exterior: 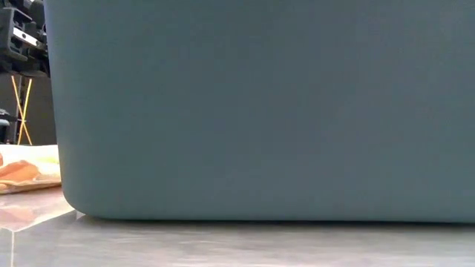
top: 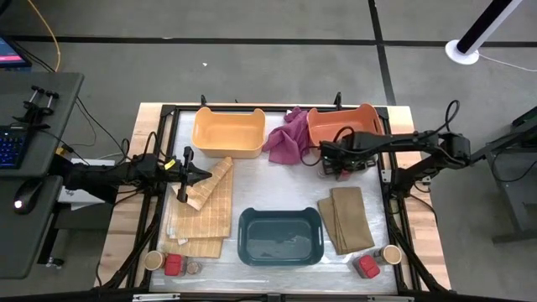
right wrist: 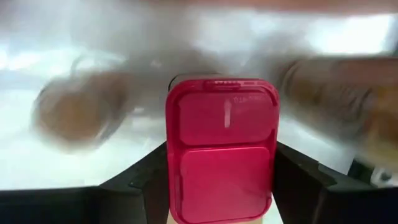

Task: Sort spices by type
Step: Put the top right red seasoning can into the orange bin, then put the right red seasoning can into the orange bin

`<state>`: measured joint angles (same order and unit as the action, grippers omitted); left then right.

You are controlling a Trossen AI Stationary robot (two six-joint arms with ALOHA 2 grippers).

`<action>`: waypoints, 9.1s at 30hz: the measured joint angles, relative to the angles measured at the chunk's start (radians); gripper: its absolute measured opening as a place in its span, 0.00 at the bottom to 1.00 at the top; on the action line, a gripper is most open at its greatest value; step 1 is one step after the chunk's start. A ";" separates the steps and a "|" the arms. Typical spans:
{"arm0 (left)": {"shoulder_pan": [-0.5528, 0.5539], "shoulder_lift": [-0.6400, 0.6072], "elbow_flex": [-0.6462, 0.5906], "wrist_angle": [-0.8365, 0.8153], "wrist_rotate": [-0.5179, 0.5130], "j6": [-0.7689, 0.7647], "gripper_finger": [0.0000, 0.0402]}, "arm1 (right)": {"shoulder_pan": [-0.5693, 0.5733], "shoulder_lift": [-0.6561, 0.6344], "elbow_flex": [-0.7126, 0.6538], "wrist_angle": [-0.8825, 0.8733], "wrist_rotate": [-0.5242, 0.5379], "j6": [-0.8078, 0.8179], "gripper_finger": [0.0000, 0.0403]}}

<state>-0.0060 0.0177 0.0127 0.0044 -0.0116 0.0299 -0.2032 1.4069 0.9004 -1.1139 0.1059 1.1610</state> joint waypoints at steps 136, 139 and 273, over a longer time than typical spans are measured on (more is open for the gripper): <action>0.000 0.000 0.000 0.000 0.000 0.000 0.00 | -0.645 0.164 0.203 0.142 0.135 -0.738 0.00; 0.000 0.000 0.000 0.000 0.000 0.000 0.00 | -0.646 0.164 0.203 0.171 0.130 -0.708 0.00; 0.000 0.000 0.000 0.000 0.000 0.000 0.00 | 0.893 0.387 0.235 0.165 -0.766 0.388 0.68</action>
<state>-0.0060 0.0177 0.0128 0.0044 -0.0116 0.0296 0.6903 1.7942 1.1355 -0.9493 -0.6603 1.5488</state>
